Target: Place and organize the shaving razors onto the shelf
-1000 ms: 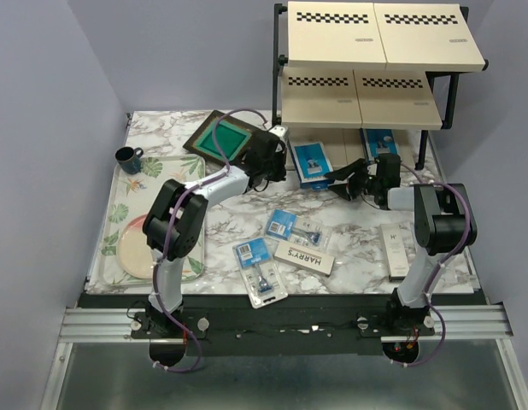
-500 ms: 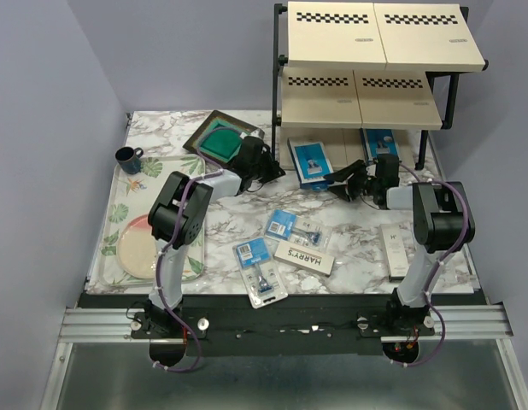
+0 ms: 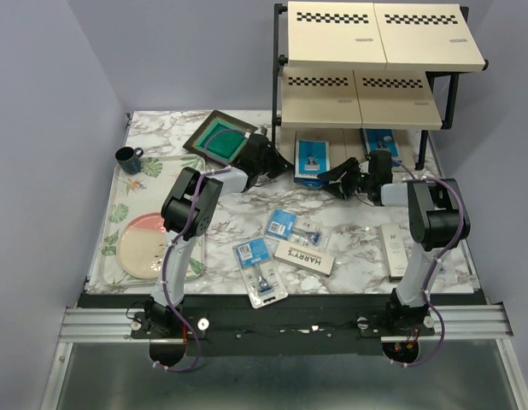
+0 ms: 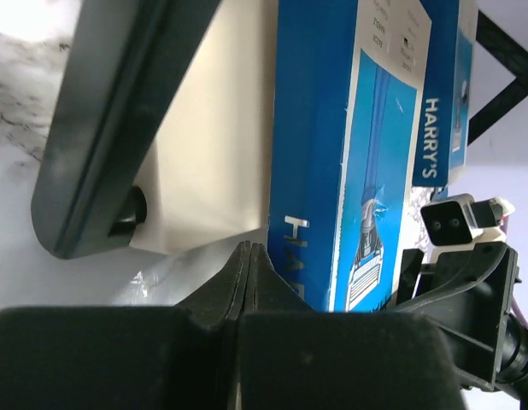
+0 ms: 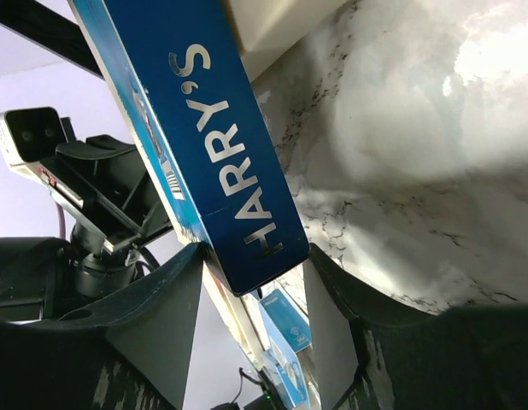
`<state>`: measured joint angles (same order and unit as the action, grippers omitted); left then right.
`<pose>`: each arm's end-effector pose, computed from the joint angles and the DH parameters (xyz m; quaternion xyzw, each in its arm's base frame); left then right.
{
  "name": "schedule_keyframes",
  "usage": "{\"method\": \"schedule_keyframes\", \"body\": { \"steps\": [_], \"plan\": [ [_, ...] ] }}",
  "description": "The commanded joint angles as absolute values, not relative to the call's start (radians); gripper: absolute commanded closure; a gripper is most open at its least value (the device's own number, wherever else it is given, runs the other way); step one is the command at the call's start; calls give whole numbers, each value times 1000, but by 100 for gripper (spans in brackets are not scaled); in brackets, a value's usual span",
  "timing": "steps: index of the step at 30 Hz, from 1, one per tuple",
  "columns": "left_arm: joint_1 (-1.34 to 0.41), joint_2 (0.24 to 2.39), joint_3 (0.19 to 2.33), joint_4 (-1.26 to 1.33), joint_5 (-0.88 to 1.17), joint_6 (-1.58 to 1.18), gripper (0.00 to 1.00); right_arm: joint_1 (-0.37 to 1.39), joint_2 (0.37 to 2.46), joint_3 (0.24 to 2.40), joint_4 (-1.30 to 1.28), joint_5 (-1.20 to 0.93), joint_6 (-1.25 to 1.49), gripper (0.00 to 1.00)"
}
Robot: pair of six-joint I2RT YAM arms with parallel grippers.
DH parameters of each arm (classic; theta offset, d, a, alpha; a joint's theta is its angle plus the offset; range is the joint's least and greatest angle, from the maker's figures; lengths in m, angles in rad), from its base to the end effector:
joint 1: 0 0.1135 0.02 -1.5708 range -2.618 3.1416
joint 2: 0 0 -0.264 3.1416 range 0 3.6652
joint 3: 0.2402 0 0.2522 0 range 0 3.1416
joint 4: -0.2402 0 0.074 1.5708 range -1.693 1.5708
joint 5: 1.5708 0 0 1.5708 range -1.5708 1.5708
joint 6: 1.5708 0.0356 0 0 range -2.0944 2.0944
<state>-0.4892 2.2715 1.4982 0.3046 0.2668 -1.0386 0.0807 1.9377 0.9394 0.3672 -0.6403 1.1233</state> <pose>0.4405 -0.2452 0.1382 -0.1620 0.8316 -0.4408 0.2964 0.3777 0.0519 0.1260 0.2979 0.8049 0.4746 0.1953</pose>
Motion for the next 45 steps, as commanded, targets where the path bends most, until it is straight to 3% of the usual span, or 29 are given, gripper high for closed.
{"method": "schedule_keyframes", "body": {
  "steps": [1,17,21,23,24,25,28,31,35,45],
  "plan": [
    [-495,2273,1526,330,279,-1068,100,97,1962,980,333,-623,1083,43],
    [-423,2093,1368,109,172,-962,100,74,1812,1009,123,-706,939,36],
    [-384,2010,1292,69,193,-928,100,48,1737,993,-61,-727,760,36],
    [-362,1939,1252,60,193,-911,100,48,1672,985,-110,-751,540,45],
    [-356,1913,1206,55,192,-905,100,49,1657,985,-135,-759,467,54],
    [-351,1886,1181,57,190,-900,100,55,1642,989,-200,-752,406,71],
    [-341,1780,1086,55,173,-870,100,86,1623,1063,-342,-724,165,93],
    [-337,1685,1002,66,166,-807,100,170,1618,1143,-443,-617,-127,99],
    [-334,1588,925,55,133,-717,100,284,1629,1186,-482,-453,-491,99],
    [-232,1390,816,48,77,-554,100,416,1698,1206,-333,-219,-876,99]
  ]
}}
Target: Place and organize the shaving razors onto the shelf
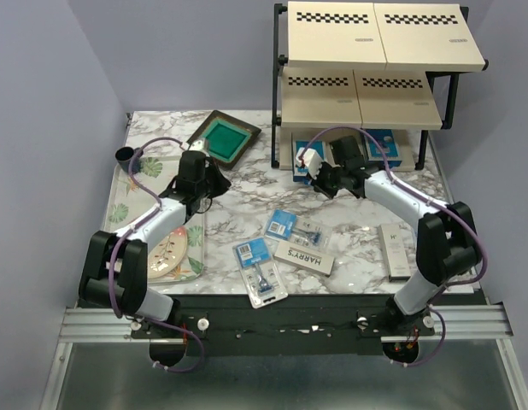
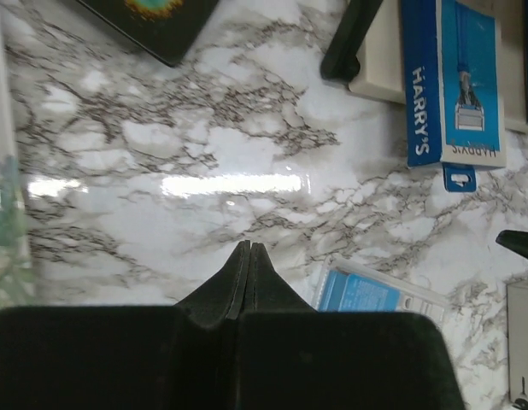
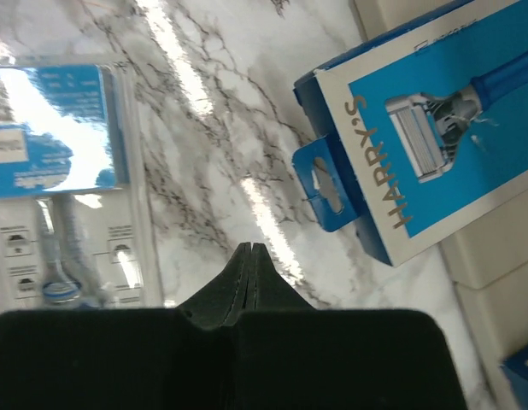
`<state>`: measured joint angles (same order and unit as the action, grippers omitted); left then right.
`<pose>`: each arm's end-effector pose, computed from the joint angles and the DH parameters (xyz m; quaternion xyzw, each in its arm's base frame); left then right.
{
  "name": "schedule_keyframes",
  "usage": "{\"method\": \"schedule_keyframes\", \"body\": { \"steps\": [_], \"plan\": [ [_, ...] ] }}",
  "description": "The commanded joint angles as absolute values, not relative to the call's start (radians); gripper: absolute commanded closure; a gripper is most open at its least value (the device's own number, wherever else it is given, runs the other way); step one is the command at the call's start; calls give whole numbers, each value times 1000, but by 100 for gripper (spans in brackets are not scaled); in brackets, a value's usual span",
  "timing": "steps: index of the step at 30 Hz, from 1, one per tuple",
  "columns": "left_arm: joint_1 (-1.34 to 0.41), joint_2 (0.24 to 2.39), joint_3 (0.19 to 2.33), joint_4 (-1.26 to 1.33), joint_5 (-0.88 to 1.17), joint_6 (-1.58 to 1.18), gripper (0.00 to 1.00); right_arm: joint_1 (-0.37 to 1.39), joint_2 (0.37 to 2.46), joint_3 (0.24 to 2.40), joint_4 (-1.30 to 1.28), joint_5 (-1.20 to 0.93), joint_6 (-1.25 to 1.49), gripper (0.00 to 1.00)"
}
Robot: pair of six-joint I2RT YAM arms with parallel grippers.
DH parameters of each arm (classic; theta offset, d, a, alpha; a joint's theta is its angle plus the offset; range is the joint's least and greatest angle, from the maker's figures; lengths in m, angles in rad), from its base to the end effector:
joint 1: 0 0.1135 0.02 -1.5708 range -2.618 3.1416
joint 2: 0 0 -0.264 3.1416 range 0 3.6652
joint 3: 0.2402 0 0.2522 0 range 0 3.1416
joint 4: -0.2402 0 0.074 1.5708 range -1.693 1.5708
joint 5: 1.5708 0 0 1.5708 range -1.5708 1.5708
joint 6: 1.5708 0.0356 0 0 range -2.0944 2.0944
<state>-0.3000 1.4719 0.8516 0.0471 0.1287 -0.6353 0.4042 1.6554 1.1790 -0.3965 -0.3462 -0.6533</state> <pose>0.3043 -0.0989 0.2234 -0.1159 0.8692 -0.2656 0.4007 0.3231 0.1513 0.2352 -0.5178 0.7696 0.1188 0.3543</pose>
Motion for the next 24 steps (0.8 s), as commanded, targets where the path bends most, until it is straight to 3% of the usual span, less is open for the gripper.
{"method": "schedule_keyframes", "body": {
  "steps": [1,13,24],
  "plan": [
    [-213,1381,805,57,86,-554,100,416,1716,1222,-325,-200,-888,99],
    [46,1287,706,68,117,-588,100,417,1862,1304,-252,-166,-1049,99],
    [107,1284,709,75,130,-594,100,423,1911,1364,-239,-173,-1039,99]
  ]
}}
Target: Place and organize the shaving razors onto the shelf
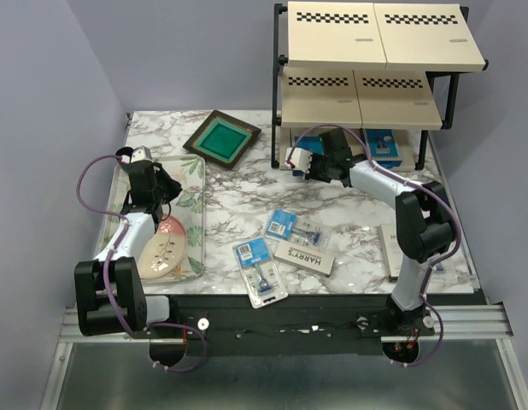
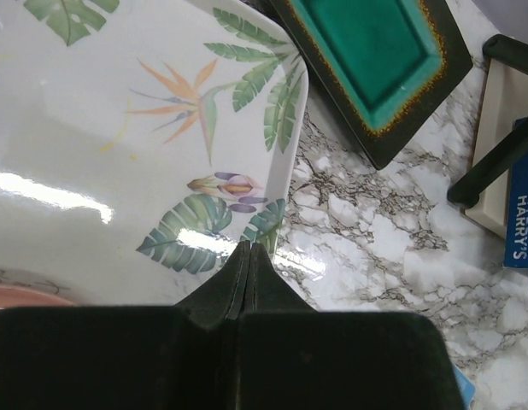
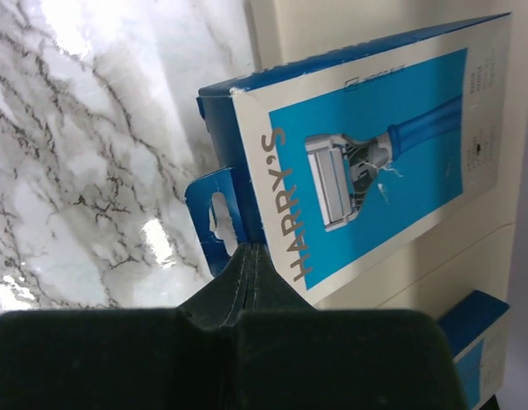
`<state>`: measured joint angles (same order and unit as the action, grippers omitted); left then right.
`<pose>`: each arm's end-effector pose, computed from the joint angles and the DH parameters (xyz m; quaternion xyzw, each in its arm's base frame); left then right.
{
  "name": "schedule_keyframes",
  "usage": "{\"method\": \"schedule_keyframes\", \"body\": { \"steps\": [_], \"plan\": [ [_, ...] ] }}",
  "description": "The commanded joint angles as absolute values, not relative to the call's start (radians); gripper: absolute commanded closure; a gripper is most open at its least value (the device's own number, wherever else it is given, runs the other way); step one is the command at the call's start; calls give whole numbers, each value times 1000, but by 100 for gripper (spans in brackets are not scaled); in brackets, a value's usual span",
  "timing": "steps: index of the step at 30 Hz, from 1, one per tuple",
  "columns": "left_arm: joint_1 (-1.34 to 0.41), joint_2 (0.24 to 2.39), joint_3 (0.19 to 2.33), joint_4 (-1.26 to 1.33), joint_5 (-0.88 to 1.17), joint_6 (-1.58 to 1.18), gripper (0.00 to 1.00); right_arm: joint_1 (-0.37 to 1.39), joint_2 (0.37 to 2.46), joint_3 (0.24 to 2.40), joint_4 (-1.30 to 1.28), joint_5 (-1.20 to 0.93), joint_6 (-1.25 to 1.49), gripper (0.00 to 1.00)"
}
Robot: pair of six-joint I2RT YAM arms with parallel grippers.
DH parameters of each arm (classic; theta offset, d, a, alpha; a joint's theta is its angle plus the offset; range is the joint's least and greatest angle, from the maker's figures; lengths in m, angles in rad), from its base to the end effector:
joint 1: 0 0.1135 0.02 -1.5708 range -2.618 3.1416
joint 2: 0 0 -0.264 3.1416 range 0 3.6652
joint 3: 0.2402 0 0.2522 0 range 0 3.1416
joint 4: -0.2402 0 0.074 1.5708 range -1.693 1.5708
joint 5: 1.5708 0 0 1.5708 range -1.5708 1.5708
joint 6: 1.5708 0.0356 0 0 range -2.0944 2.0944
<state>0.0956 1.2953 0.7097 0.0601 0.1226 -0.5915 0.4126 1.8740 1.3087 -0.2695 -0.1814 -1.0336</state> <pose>0.2792 0.0224 0.2273 -0.2625 0.8246 -0.1737 0.4700 0.3739 0.1707 0.2041 -0.6393 0.6751 -0.0290 0.3670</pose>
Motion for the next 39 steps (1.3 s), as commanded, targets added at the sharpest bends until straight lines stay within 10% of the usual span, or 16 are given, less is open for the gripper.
{"method": "schedule_keyframes", "body": {
  "steps": [1,19,30,39],
  "plan": [
    [109,1285,709,75,132,-592,100,422,1917,1368,-233,-169,-1037,99],
    [118,1299,735,71,152,-584,99,420,2022,1457,-167,-89,-1037,99],
    [114,1287,750,130,319,-568,46,426,1844,1347,-205,-72,-968,96],
    [-83,1195,766,141,443,-396,20,526,1398,1152,-626,-422,-801,45]
  ]
}}
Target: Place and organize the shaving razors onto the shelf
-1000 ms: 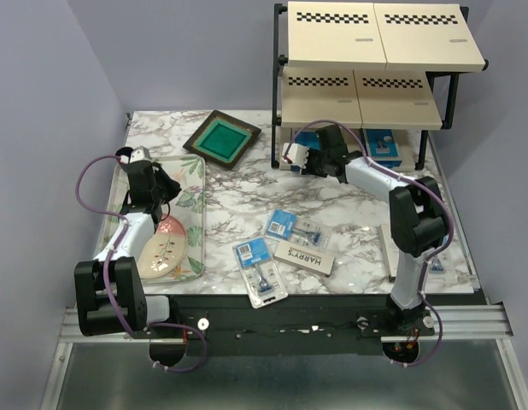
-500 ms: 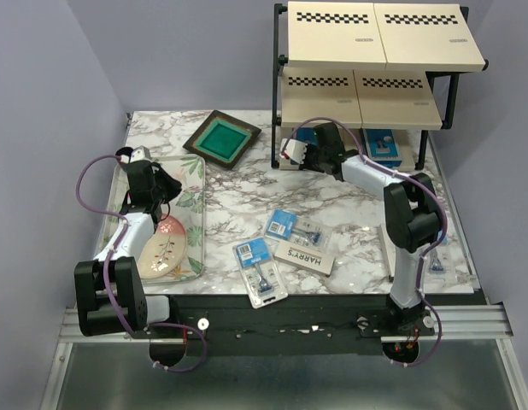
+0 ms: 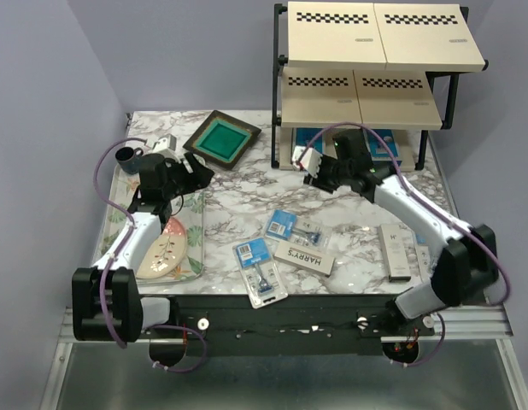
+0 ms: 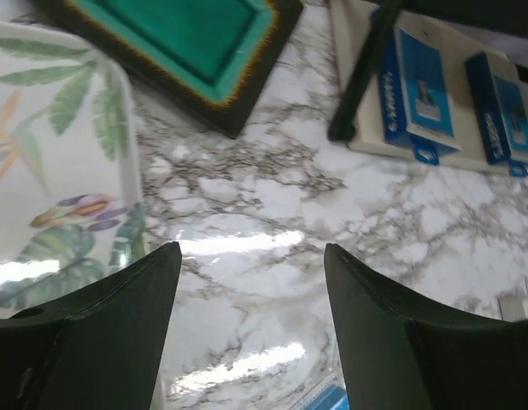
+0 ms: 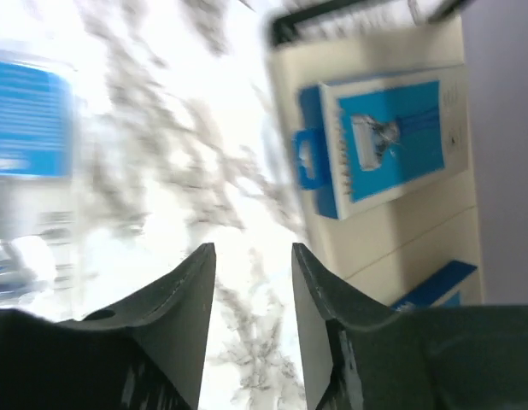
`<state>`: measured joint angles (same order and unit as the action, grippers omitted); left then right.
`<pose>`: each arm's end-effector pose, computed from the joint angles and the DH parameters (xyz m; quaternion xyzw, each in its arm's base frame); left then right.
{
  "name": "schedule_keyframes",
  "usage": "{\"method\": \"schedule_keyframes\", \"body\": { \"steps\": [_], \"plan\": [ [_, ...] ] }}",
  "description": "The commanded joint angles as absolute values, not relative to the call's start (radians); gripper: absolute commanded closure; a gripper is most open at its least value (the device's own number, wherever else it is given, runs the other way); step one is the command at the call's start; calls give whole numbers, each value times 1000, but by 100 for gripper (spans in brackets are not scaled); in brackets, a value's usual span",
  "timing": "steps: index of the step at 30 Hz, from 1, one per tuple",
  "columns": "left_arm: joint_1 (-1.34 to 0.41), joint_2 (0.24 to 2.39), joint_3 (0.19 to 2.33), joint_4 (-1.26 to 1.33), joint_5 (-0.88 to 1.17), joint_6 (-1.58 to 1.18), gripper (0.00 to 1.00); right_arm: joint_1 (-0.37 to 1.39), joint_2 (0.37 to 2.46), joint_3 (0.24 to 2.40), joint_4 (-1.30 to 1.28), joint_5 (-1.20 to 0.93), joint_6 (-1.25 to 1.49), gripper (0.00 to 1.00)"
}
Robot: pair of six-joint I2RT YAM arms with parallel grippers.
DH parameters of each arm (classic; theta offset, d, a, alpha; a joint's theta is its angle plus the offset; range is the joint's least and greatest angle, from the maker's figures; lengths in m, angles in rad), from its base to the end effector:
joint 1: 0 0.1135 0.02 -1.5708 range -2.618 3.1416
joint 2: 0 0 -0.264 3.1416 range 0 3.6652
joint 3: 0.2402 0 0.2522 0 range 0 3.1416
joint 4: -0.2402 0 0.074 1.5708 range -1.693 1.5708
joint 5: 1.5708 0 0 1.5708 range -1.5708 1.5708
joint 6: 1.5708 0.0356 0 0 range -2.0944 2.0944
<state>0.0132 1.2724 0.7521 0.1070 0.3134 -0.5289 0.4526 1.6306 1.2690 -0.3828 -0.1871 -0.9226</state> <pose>0.2837 -0.0072 0.2528 -0.1391 0.8196 -0.2641 0.4891 0.3265 0.1661 0.2726 -0.6077 0.6808 -0.0099 0.4087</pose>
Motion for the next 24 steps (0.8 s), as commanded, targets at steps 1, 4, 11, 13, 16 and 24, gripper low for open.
{"method": "schedule_keyframes", "body": {
  "steps": [1,4,11,13,16,24],
  "plan": [
    [-98,1183,750,138,487,-379,17,538,1363,1097,-655,-439,-763,38],
    [-167,1144,724,111,515,-330,8,548,1274,1027,-736,-518,-609,0],
    [-291,1083,647,15,480,-256,1,548,1233,939,-772,-563,-519,0],
    [-302,1085,620,3,451,-265,1,548,1249,933,-679,-502,-492,3],
    [-304,1106,612,5,445,-272,1,551,1317,957,-600,-474,-512,13],
    [-265,1206,715,-95,439,-137,7,587,1620,1143,-554,-361,-572,43]
  ]
}}
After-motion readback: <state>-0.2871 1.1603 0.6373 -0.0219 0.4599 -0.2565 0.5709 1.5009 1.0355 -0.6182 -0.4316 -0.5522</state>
